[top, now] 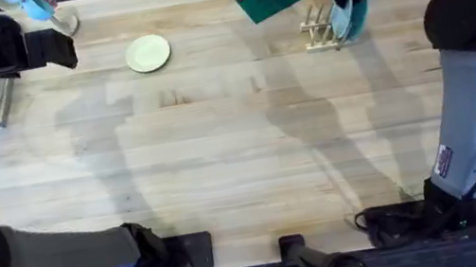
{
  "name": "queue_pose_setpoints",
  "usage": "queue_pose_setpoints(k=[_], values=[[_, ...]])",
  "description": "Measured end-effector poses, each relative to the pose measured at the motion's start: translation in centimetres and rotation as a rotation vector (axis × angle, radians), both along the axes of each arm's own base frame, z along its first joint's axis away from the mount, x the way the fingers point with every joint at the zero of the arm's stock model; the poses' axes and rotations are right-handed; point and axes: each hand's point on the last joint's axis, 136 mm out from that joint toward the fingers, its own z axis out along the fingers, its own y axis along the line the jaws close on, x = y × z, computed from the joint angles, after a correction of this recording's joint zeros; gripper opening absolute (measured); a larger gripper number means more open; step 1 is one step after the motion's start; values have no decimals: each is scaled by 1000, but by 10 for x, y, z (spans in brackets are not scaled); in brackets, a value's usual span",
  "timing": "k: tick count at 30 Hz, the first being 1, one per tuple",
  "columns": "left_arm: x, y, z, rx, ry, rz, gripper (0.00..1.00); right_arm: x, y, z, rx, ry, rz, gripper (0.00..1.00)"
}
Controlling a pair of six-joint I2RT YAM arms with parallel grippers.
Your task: Pick up the plates from the table one by one and place each into a slot on the dish rack.
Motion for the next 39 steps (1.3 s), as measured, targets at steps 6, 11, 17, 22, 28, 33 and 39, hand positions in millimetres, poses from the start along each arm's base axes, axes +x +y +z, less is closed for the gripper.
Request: queue_pose_setpoints(k=[6, 11, 17, 22, 28, 33, 39], values=[[0, 0, 0, 0, 0, 0, 983, 0, 0, -11, -4, 26, 0, 32], [0, 0, 0, 0, 0, 0, 982, 0, 0, -11, -4, 26, 0, 49], [0, 0, 0, 0, 0, 0, 982, -2, 0, -11, -5, 36, 4, 181], [0, 0, 0, 0, 0, 0, 982, -3, 0, -11, -5, 40, 5, 210], [0, 0, 0, 0, 0, 0, 982, -3, 0, -11, -5, 40, 5, 212], [0, 0, 0, 0, 0, 0, 982, -3, -1, -11, -5, 40, 4, 210], [0, 0, 0, 0, 0, 0, 982, -3, -7, -4, -2, 23, -11, 217]])
